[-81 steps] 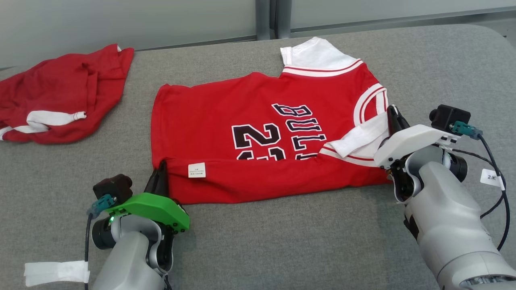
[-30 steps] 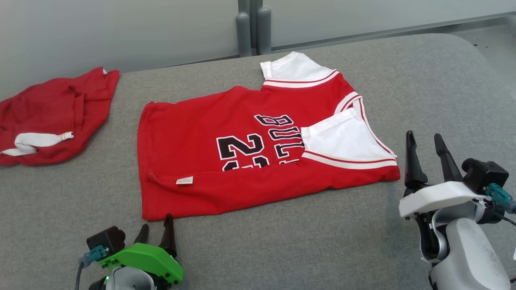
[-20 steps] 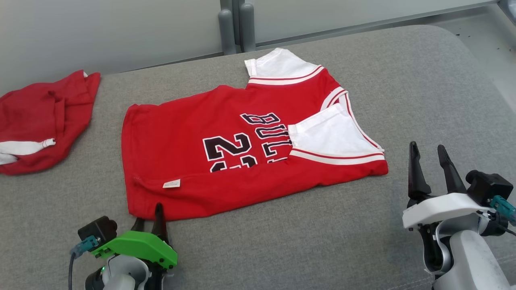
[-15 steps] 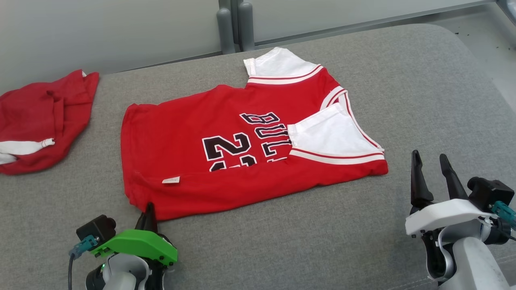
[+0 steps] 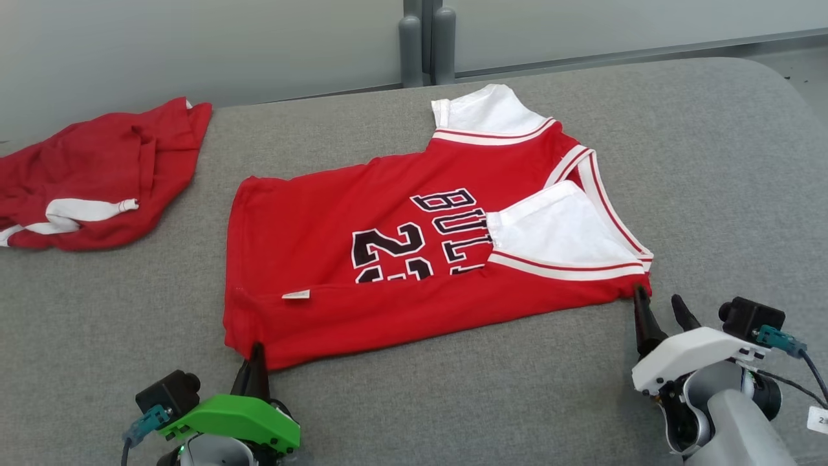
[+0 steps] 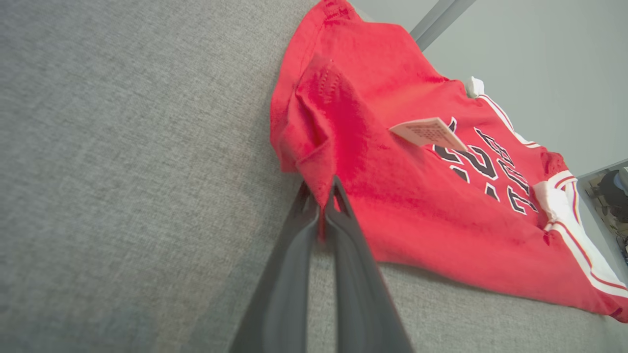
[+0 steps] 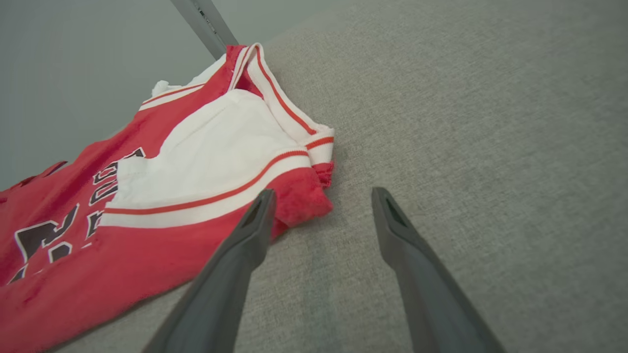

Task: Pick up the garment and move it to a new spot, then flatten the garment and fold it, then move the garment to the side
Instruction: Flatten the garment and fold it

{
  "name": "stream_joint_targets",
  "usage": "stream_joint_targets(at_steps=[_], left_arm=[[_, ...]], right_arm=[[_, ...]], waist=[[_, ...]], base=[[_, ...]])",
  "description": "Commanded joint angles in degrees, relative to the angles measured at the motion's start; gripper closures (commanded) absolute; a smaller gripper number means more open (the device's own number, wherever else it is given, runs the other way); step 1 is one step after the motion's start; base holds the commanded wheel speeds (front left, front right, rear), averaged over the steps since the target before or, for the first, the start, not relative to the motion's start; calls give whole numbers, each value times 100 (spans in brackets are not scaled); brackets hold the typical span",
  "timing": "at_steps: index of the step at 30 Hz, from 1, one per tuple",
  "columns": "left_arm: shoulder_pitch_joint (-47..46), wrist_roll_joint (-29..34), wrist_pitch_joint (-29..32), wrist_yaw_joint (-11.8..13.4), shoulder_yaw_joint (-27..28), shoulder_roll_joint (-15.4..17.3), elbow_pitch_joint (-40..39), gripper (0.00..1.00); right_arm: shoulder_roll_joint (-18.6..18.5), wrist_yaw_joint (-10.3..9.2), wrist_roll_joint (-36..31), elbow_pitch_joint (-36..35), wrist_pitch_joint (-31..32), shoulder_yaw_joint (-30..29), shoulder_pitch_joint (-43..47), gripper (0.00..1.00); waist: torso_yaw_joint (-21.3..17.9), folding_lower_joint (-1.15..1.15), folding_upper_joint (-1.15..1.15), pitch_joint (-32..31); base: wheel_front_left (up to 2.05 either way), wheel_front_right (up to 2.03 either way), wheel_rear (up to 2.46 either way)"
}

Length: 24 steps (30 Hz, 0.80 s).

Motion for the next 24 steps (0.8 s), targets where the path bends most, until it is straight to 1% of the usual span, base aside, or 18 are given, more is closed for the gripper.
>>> stream_joint_targets(at_steps=[1, 3, 7, 12, 13, 14, 16, 17, 18, 21, 24], left_arm=[[10, 61, -28, 48, 2, -2, -35, 100], [-39, 84, -33, 89, -27, -5, -55, 100], [-156, 103, -11, 89, -44, 47, -12, 100], [-271, 92, -11, 85, -20, 88, 90, 100], [-299, 89, -15, 86, -18, 95, 115, 100], [-325, 85, -20, 83, -14, 101, 142, 100], [-362, 85, -37, 77, -13, 112, 190, 100], [-374, 86, -48, 70, -18, 114, 215, 100], [-379, 89, -56, 62, -24, 113, 234, 100], [-360, 117, -104, 22, -62, 112, 241, 100], [-254, 155, -162, 5, -107, 127, 169, 100]], right_arm=[[-15, 1, 146, 206, 93, 28, -191, 0], [-16, 1, 219, 526, 237, 28, -384, 0], [-15, 1, 26, 1093, 364, -44, -781, 0], [-14, 1, 25, 1514, 424, 33, -1063, 1], [-15, 1, 30, 1593, 413, 48, -1128, 7], [-13, 1, 55, 1673, 420, 81, -1197, 51], [-9, 1, 69, 1792, 391, 165, -1302, 73], [-11, 1, 107, 1823, 371, 210, -1346, 93], [-14, 1, 157, 1839, 339, 249, -1381, 100], [-18, 1, 287, 1757, 235, 374, -1399, 100], [-96, 1, 466, 1542, 156, 408, -1232, 100]], waist=[[62, 0, 56, 12], [98, 0, 56, 24], [177, 0, 56, 51], [224, 0, 56, 67], [231, 0, 56, 71], [235, 0, 56, 73], [239, 0, 56, 73], [242, 0, 56, 69], [244, 0, 56, 63], [247, 0, 56, 31], [258, 0, 56, -27]], base=[[0, 0, 0], [0, 0, 0], [0, 0, 0], [0, 0, 0], [0, 0, 0], [0, 0, 0], [0, 0, 0], [0, 0, 0], [0, 0, 0], [0, 0, 0], [0, 0, 0]])
